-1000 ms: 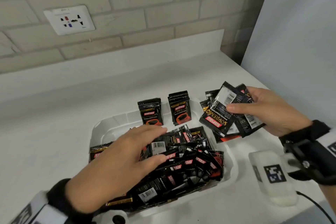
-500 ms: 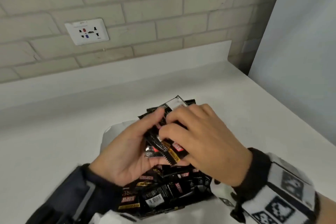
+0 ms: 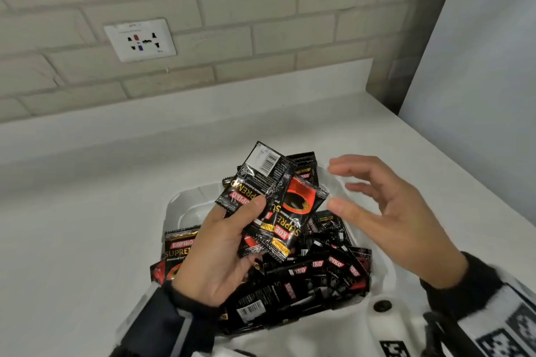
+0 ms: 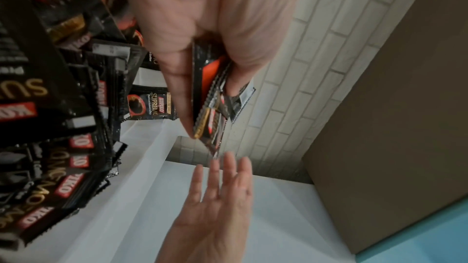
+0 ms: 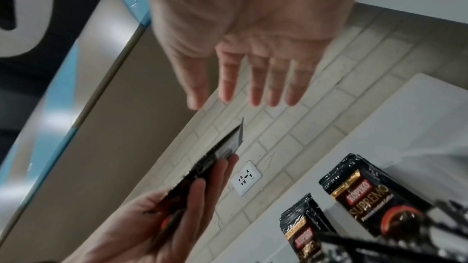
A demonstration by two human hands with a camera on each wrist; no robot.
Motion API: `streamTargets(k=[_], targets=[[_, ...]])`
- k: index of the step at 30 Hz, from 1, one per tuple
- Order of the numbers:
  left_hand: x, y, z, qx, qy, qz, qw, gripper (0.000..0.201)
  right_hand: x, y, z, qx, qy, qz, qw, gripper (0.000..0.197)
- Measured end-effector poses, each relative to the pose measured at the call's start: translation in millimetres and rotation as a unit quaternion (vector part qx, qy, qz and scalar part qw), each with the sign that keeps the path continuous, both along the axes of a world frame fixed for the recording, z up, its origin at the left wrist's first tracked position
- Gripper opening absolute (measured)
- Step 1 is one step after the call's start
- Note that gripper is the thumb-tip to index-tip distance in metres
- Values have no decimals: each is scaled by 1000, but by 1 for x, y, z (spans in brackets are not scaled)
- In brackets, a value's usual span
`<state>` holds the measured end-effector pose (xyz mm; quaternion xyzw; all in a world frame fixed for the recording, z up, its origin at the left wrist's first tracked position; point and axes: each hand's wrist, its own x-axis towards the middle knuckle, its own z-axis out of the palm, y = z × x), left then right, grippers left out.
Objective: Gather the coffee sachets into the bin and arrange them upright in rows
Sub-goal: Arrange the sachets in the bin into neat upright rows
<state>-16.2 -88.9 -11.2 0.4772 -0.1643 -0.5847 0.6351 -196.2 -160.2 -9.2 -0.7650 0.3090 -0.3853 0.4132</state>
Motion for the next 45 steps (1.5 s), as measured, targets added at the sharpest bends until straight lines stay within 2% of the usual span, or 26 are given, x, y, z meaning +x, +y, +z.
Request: streamTargets(k=[3,5,8,10,12,14,18,23,26,28,30,32,34,36,38,39,42,43,45], targets=[[-4,1,-2,-7,-36,-15,999,23,3,1,-2,110,19,-27,993,54],[-7,2,-3,-16,-70,-46,996,24,6,2,0,127,22,-19,991,64],[-10,5,-5,-37,-116,-94,988,28,8,-4,6,101,33,-19,994,67],[-10,7,-5,-45,-153,-116,980,33,9,-10,13,52,72,-3,996,65],[-10,8,-5,-47,-172,-130,975,41,12,-13,21,-1,131,28,991,57],[-10,7,-7,-47,-180,-132,974,45,14,-16,26,-8,150,54,987,47],[-10,7,-7,-39,-180,-108,977,43,12,-20,21,31,97,28,994,33],[-8,7,-10,-26,-158,-82,984,38,1,-31,12,55,-78,-91,991,20],[-6,7,-11,-21,-158,-97,982,38,-6,-28,10,16,-160,-70,985,19],[-6,6,-11,-18,-157,-119,980,41,-6,-20,7,-67,-131,-25,989,15],[-6,6,-10,-16,-153,-131,979,43,-6,-13,5,-111,-93,-4,989,12],[-6,6,-9,-17,-155,-129,979,43,-8,-11,5,-77,-100,-34,991,11],[-4,7,-8,-19,-158,-114,981,41,-9,-19,5,11,-128,-82,988,25],[2,10,-6,-20,-149,-85,985,42,-10,-28,9,102,-120,-84,984,38],[10,14,-2,-31,-139,-68,988,54,-10,-39,14,144,-91,-71,983,45],[12,16,0,-37,-138,-61,988,58,-10,-43,16,151,-76,-59,984,48],[22,21,4,-46,-131,-27,990,46,-3,-60,17,125,-9,-23,992,51],[25,23,7,-46,-135,-19,990,49,1,-65,16,106,22,-16,994,44],[31,26,8,-51,-138,-9,989,67,9,-74,15,94,63,-13,993,26]])
